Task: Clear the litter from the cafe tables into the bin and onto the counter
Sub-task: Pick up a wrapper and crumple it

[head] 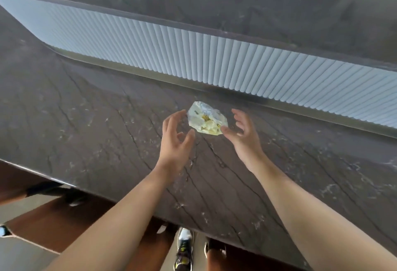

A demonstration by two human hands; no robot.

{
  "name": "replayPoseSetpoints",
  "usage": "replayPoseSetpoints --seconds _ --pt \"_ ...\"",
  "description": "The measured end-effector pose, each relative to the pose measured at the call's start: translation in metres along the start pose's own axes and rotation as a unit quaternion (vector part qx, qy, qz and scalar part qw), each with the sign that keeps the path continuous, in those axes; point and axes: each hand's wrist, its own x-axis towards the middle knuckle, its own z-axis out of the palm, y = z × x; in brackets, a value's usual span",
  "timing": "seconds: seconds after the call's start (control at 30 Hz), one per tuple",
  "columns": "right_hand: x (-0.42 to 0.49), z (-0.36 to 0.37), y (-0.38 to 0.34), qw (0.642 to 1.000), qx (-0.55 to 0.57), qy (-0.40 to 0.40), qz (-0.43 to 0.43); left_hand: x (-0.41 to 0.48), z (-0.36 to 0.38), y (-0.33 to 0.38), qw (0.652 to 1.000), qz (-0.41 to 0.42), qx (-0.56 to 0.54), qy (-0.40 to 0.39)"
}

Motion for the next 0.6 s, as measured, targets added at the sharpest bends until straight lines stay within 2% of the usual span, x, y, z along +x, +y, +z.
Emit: replayPoseSetpoints --seconds 0.33,0.47,0.6 --pt "0.079 0.046 0.036 0.993 -0.110 -0.041 0.006 0.092 0.036 -0.063 0.992 -0.080 0.056 -0.076" --pt "0.087 0.058 0.051 0.982 -0.189 -0.026 0.002 0.099 0.048 -0.074 0.985 -0.107 0.087 -0.100" --pt "0.075 0.061 0.057 0.985 -0.172 -0.001 -0.015 0.085 0.052 -0.073 0.985 -0.103 0.088 -0.105"
